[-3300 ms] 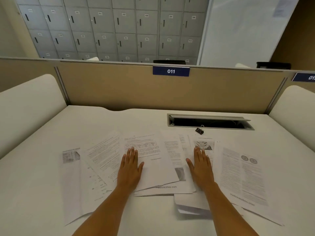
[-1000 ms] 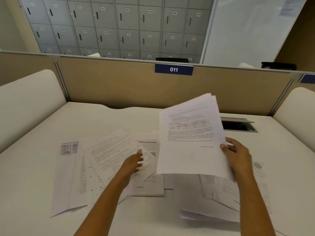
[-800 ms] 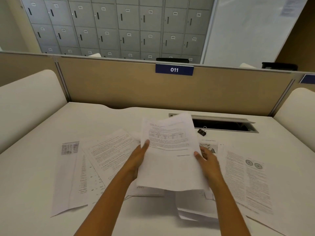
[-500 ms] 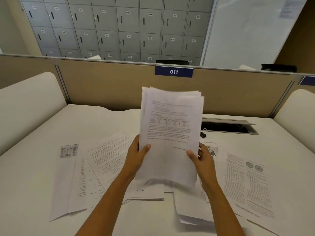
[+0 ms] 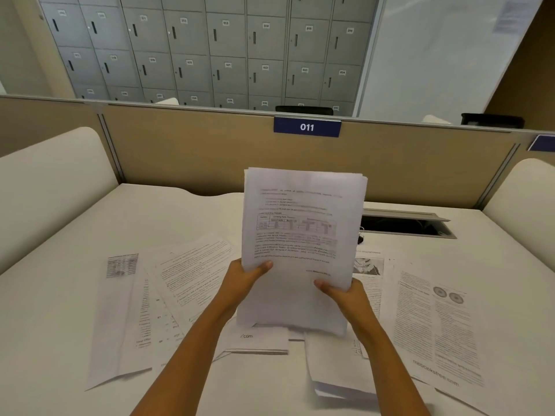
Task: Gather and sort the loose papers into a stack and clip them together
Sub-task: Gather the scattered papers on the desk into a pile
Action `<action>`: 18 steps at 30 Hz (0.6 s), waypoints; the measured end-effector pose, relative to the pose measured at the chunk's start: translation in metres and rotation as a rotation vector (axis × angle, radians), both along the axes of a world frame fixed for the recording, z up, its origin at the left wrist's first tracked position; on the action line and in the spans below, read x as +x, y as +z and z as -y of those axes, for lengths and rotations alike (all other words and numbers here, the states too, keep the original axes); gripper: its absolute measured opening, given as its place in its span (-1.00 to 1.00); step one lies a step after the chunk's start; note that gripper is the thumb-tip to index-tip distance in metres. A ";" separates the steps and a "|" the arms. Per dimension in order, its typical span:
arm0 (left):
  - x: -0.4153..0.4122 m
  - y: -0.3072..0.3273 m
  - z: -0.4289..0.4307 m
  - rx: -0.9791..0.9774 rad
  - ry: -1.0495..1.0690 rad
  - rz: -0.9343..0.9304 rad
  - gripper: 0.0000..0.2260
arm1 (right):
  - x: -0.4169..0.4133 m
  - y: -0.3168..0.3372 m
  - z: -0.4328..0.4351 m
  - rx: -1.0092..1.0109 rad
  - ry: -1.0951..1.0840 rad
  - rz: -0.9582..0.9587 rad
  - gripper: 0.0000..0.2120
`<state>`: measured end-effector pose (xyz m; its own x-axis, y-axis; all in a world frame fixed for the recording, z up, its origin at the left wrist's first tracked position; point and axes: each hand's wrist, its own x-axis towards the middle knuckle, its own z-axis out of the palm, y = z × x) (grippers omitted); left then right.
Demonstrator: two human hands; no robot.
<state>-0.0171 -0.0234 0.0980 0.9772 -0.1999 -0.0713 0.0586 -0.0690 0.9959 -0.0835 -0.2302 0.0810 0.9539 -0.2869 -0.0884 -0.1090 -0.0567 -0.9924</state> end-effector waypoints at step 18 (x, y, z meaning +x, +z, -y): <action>-0.005 -0.097 -0.065 1.049 0.497 -0.074 -0.34 | -0.025 -0.034 0.030 -0.175 -0.219 -0.017 -0.35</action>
